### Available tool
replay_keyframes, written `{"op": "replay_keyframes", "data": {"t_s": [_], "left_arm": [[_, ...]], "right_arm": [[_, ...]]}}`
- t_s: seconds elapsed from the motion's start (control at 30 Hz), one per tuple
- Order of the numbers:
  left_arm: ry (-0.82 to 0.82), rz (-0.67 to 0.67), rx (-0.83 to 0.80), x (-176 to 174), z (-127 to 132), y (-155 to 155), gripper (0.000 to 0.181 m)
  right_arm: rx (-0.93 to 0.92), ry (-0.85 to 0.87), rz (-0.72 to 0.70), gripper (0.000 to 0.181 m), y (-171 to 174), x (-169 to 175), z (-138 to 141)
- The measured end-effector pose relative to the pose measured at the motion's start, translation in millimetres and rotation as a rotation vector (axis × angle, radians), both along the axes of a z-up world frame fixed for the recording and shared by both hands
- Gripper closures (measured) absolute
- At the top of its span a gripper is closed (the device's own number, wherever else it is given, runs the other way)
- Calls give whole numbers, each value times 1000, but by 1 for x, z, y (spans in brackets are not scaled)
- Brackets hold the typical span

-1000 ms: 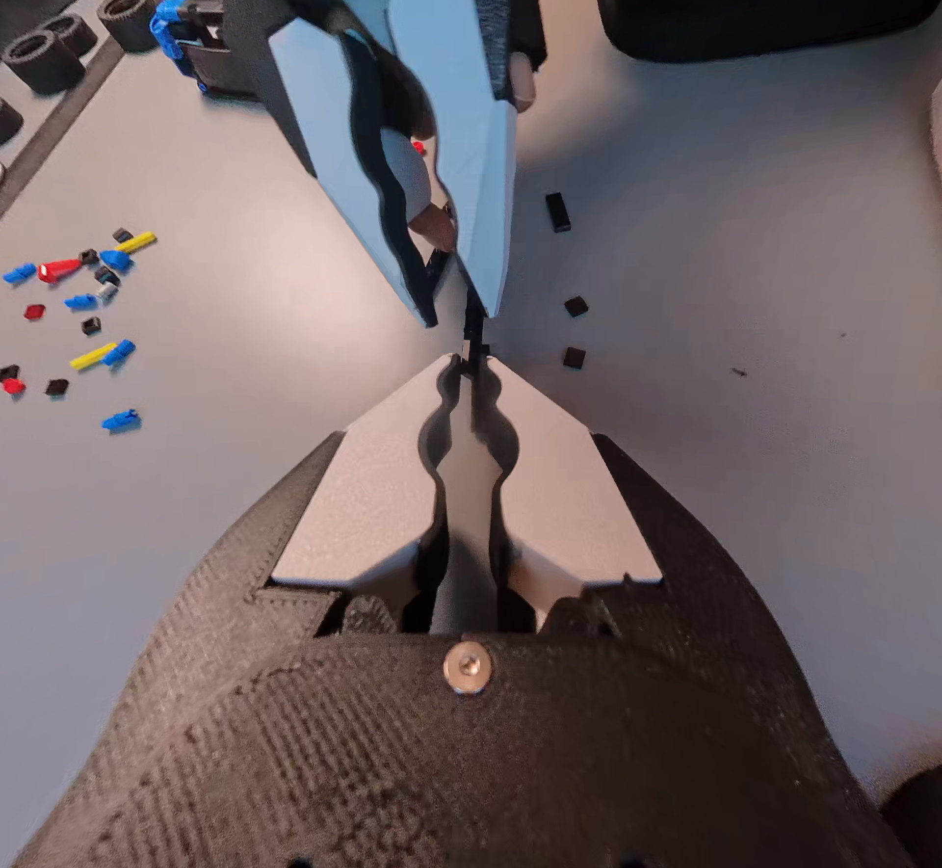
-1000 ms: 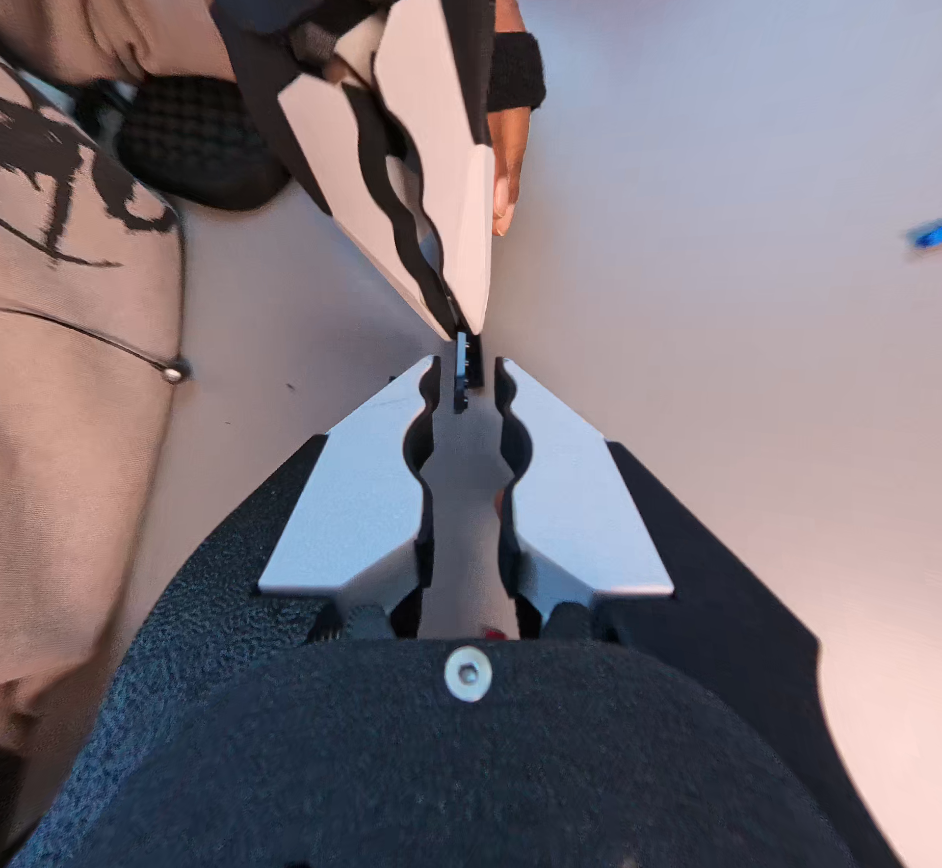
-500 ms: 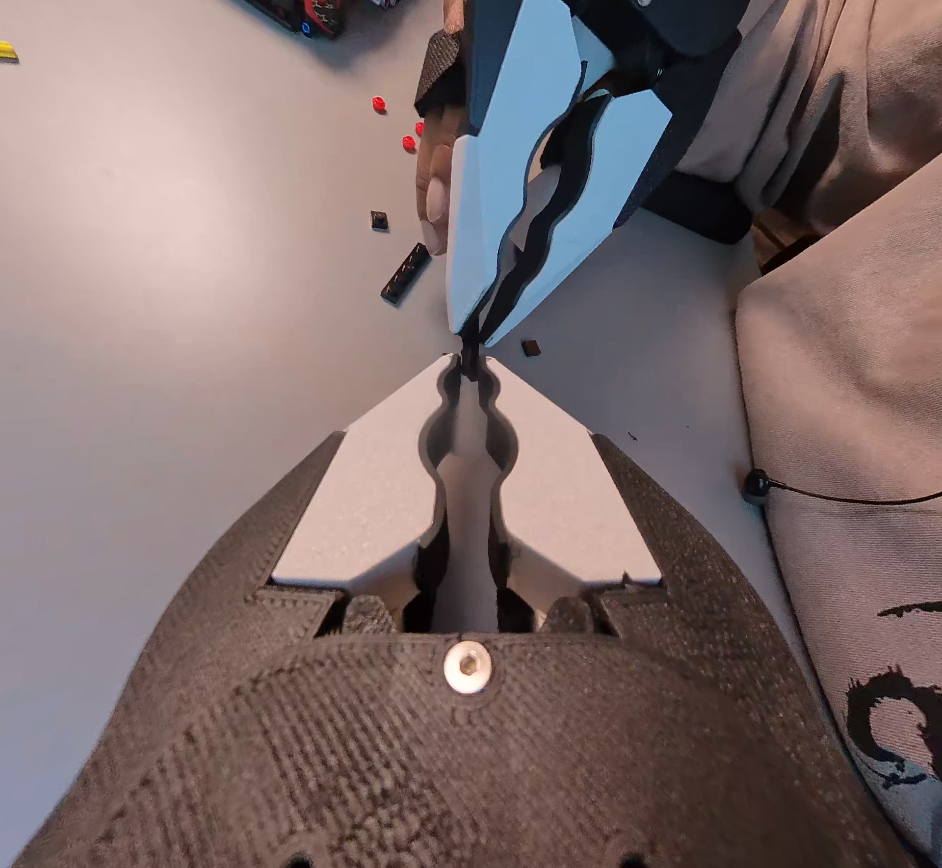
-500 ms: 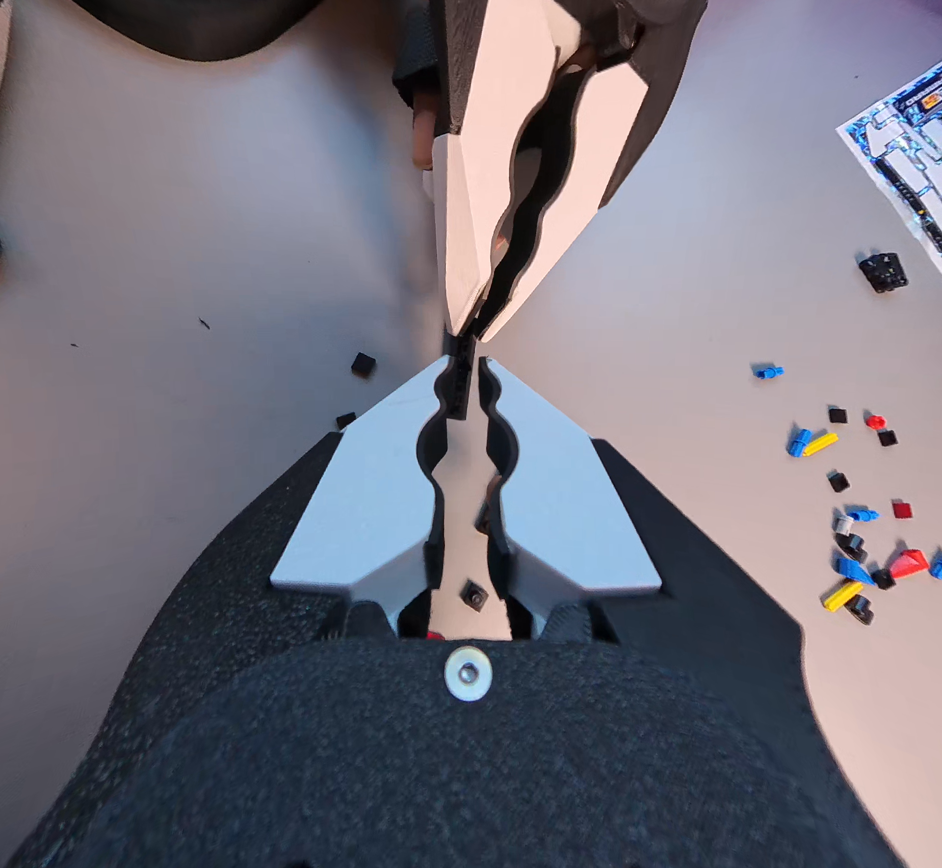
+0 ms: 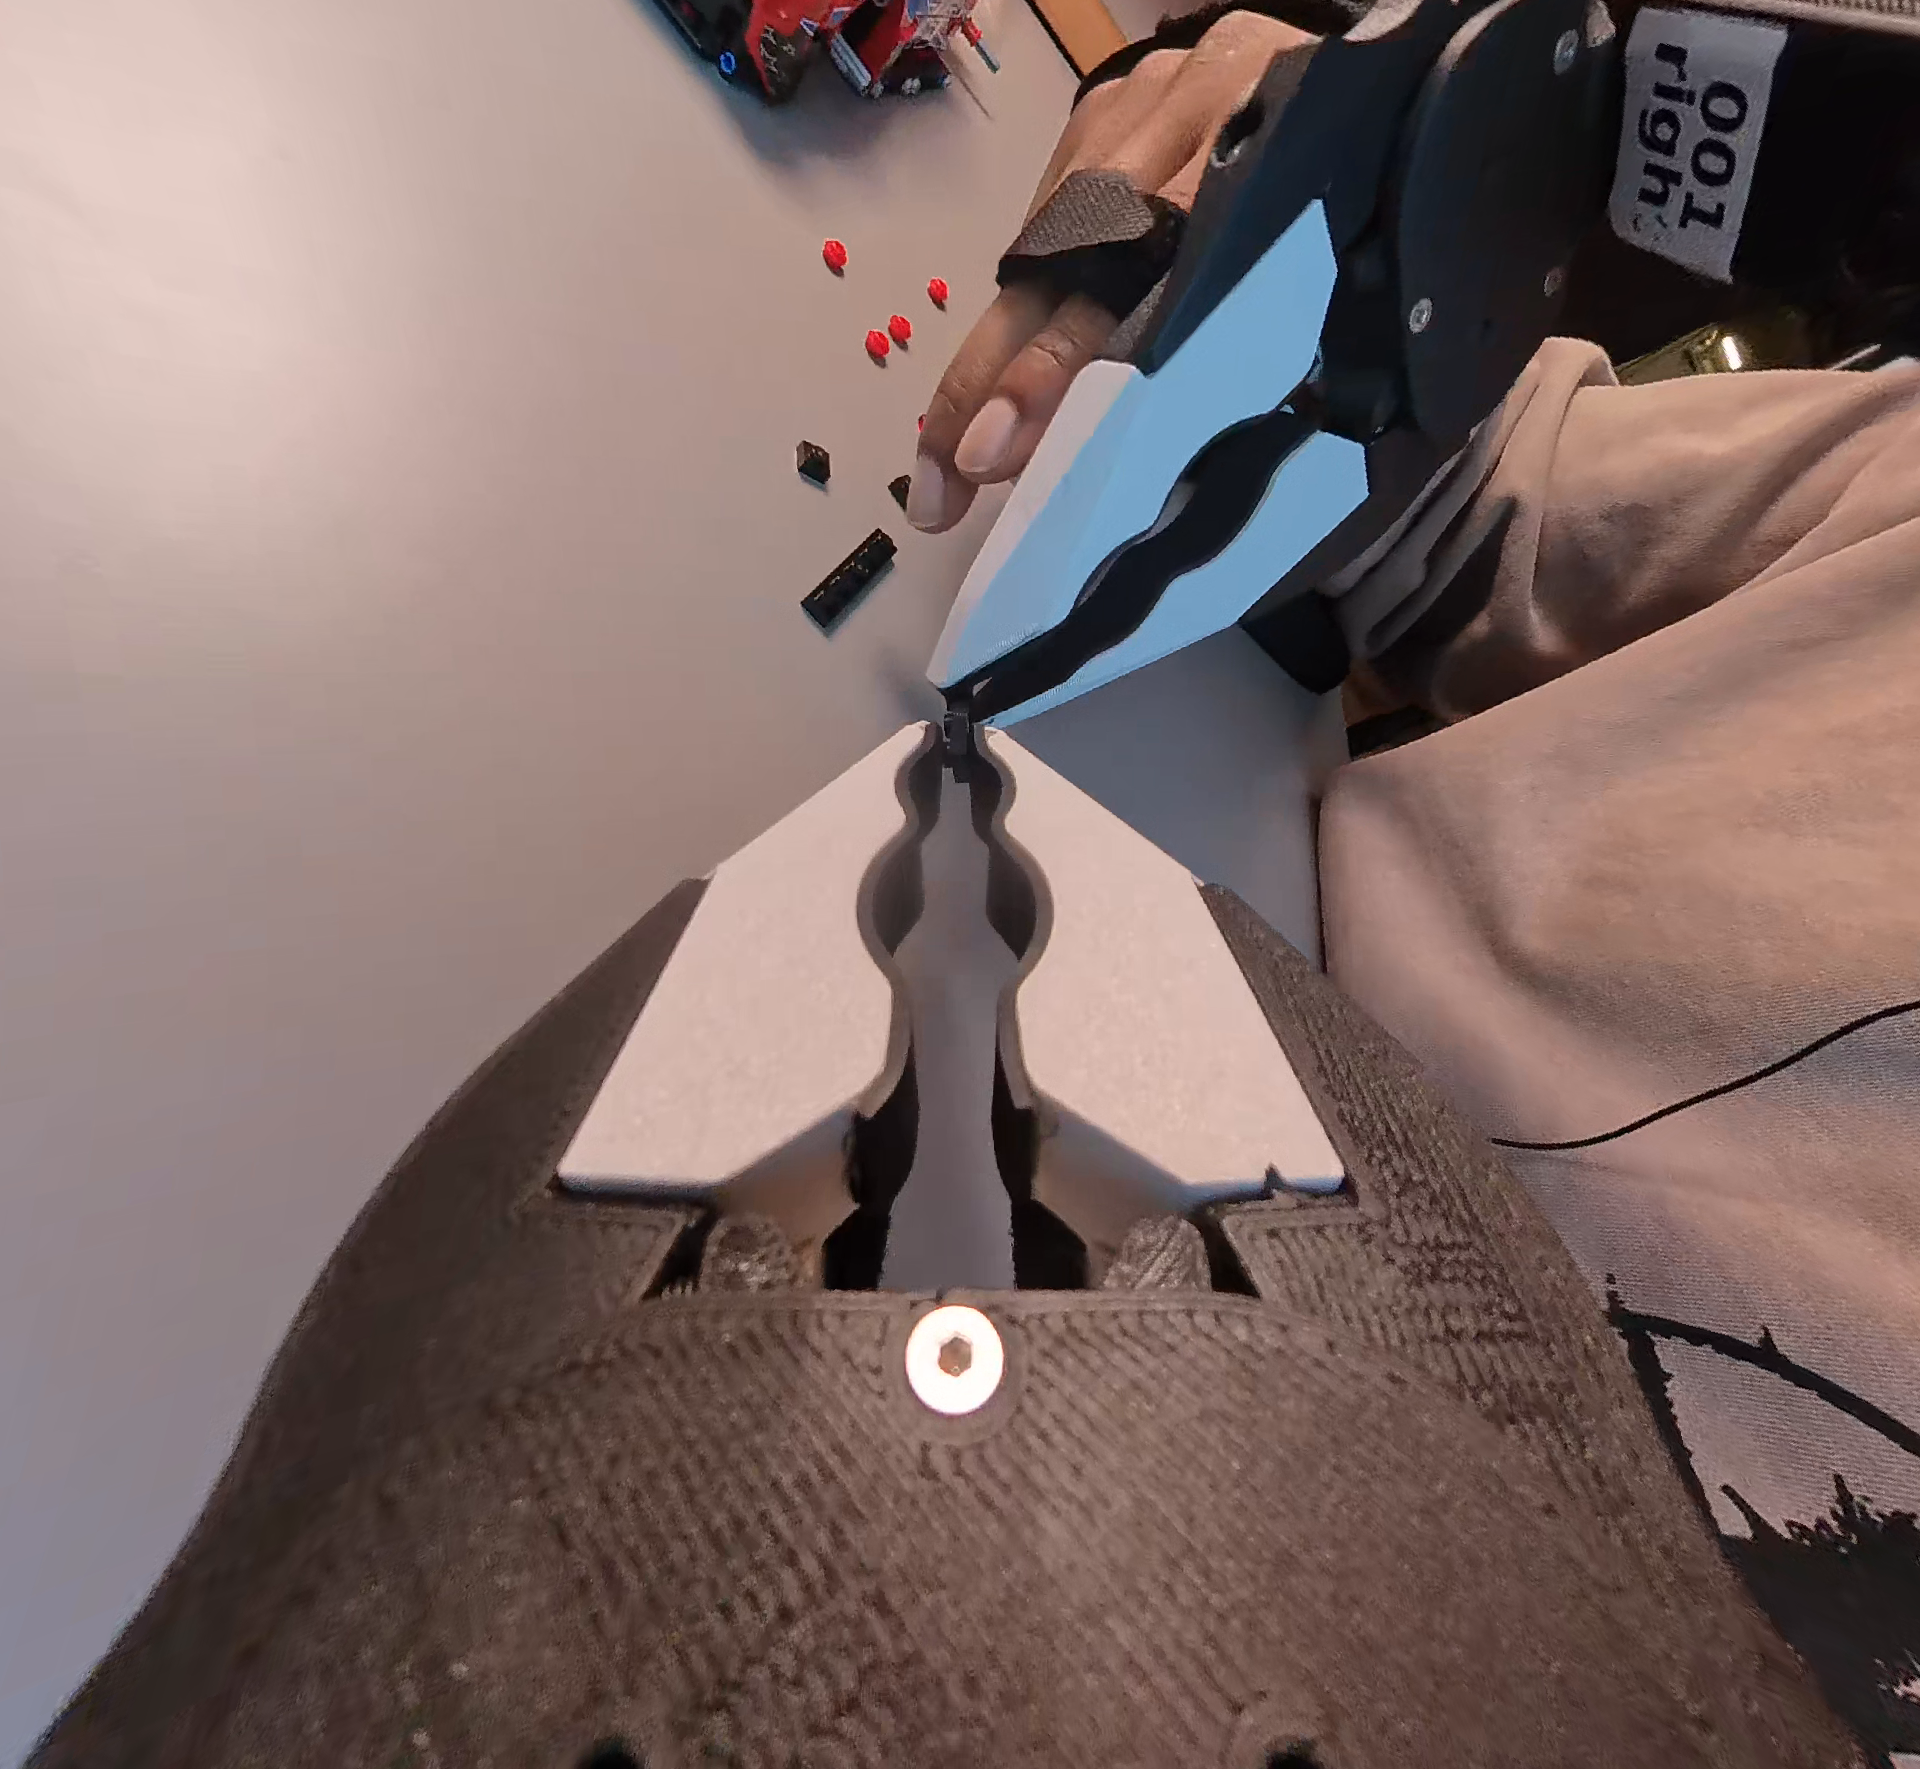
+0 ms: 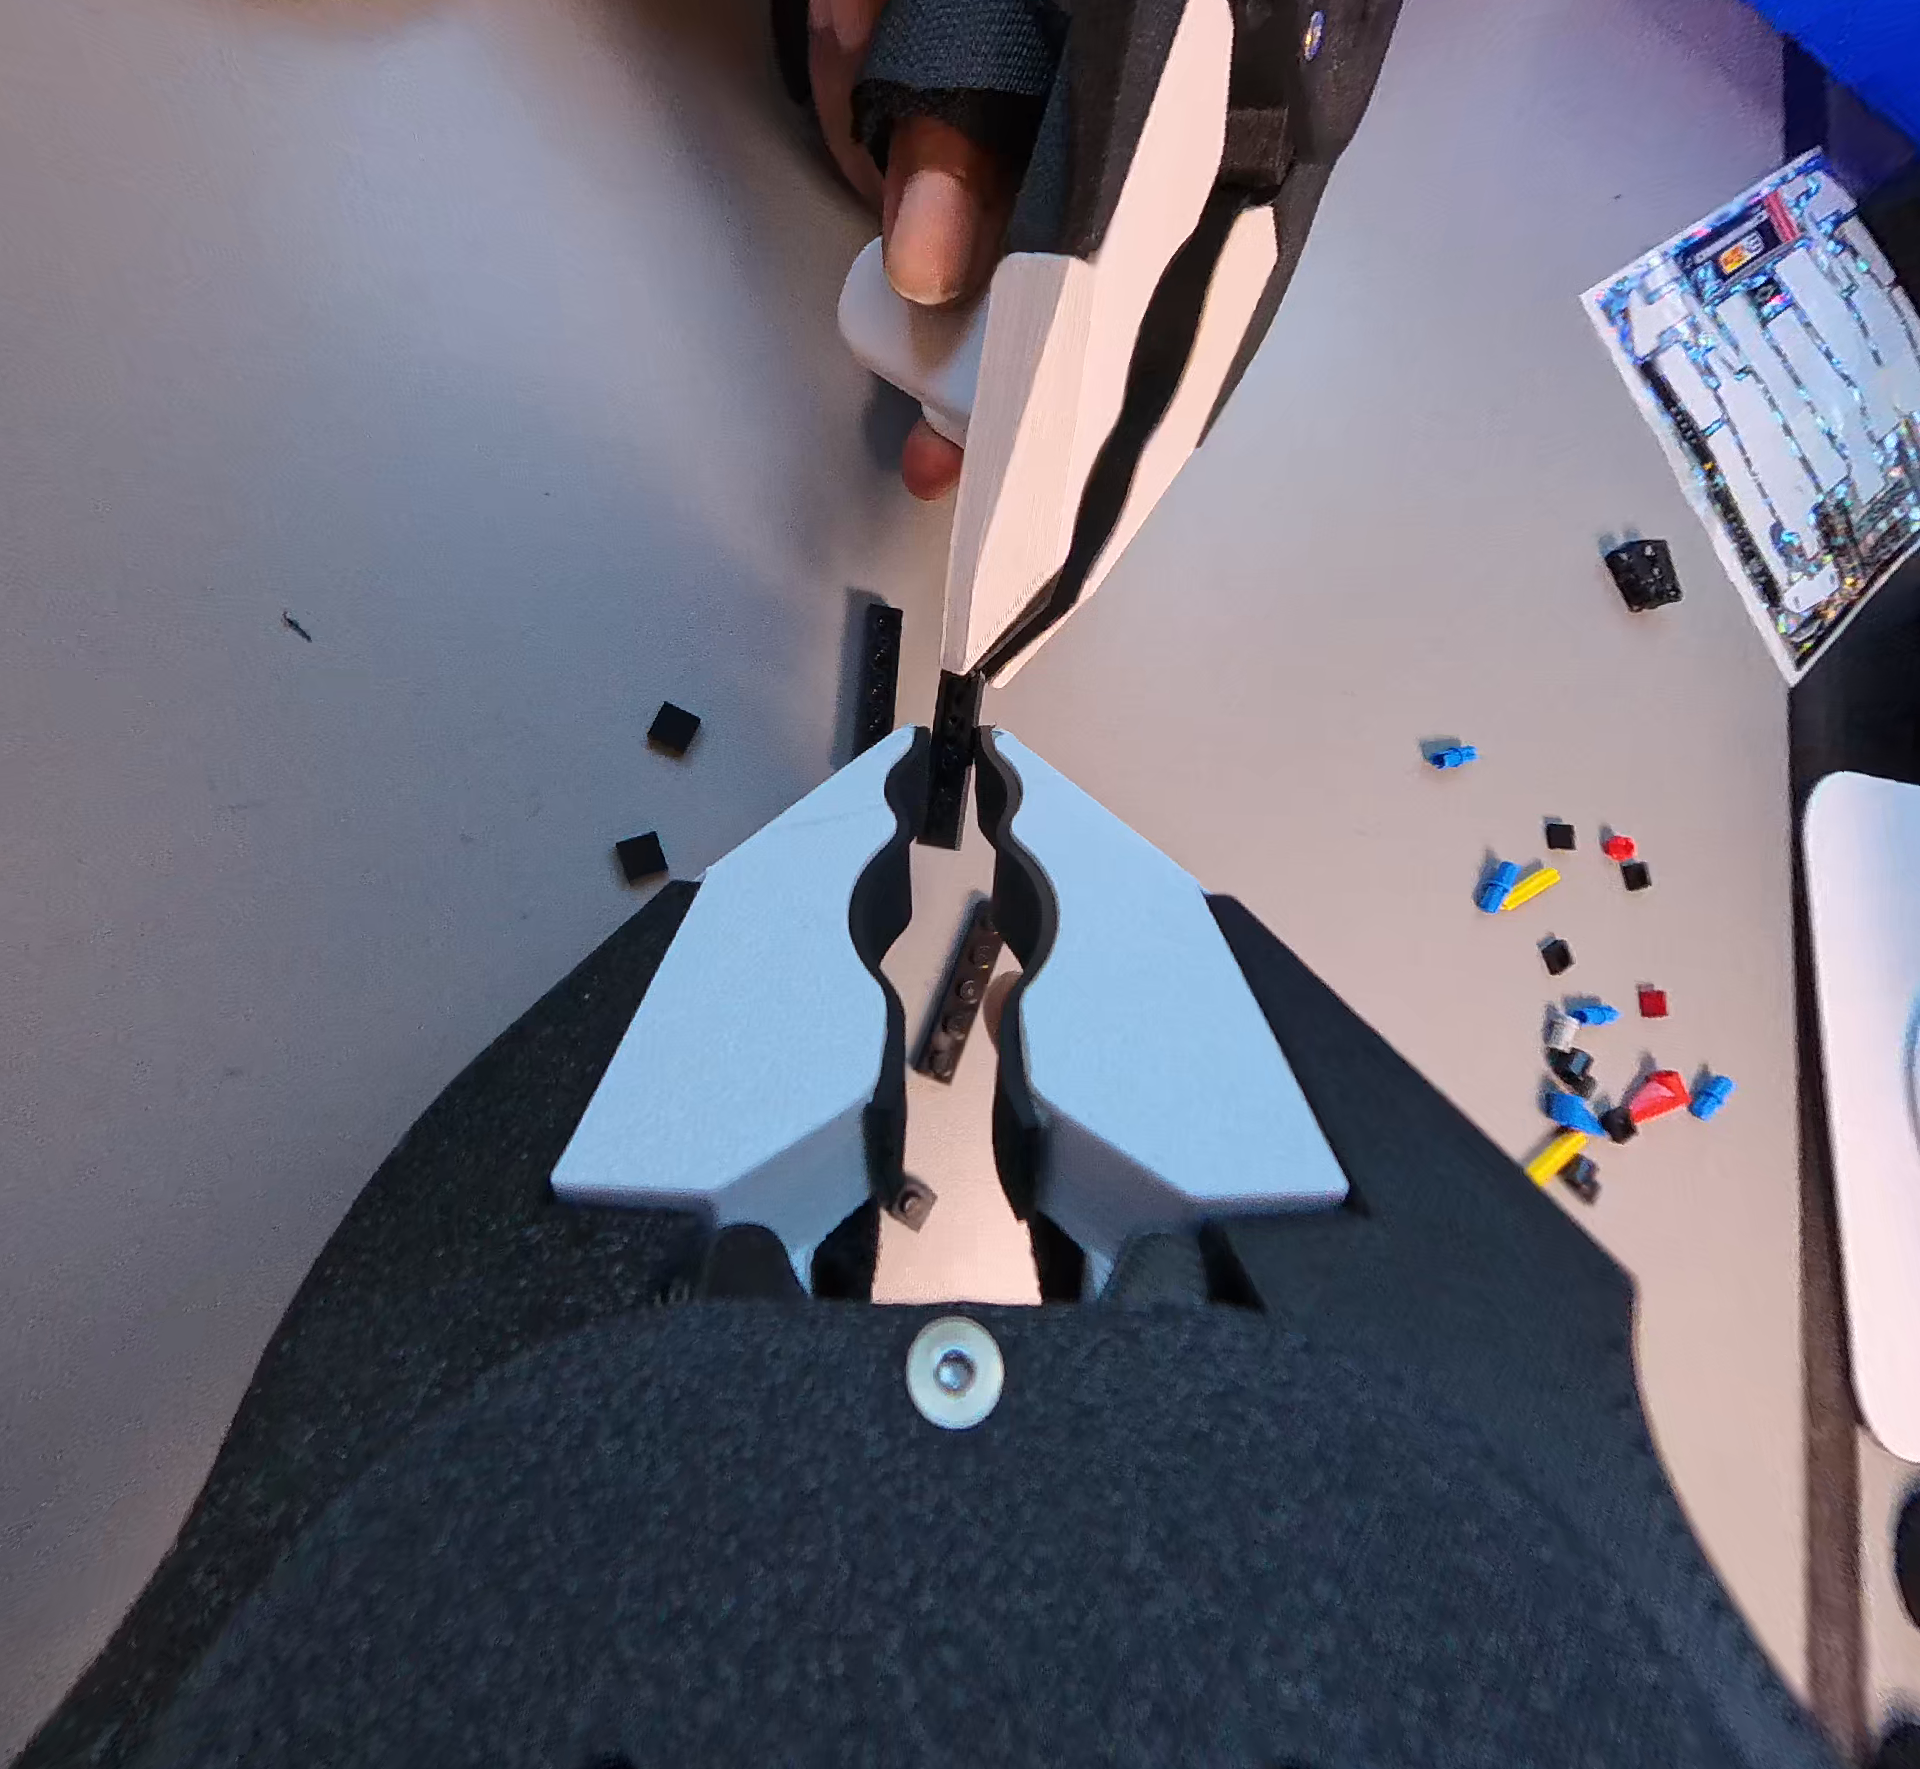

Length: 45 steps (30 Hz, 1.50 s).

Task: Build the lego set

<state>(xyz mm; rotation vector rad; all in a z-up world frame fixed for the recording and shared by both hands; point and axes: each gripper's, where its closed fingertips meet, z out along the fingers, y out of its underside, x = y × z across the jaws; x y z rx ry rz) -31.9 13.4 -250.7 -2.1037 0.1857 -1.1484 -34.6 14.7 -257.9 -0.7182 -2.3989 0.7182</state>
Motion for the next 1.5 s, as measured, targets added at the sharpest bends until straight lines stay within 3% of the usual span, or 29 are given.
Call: {"op": "replay_keyframes", "data": {"t_s": [0.07, 0.2, 0.3, 0.43, 0.8, 1.3, 1.5], "left_arm": [[52, -14, 47, 1, 1, 0, 178], [341, -59, 217, -2, -3, -2, 168], [508, -102, 265, -1, -16, -3, 165], [609, -144, 302, 3, -23, -4, 167], [747, -185, 352, 8, -30, -4, 175], [698, -179, 278, 5, -31, -7, 176], [679, -190, 268, 5, -32, -10, 175]], "right_arm": [[-87, -65, -26, 176, 0, 2, 0], [-224, -285, -72, 176, 5, 14, -16], [-251, -367, -71, 176, 2, 17, -23], [-239, -399, -64, 176, -1, 16, -24], [-237, -444, -93, 176, -3, 14, -28], [-86, -311, -57, 170, -6, 5, -30], [-82, -309, -32, 176, -14, 2, -30]]}}
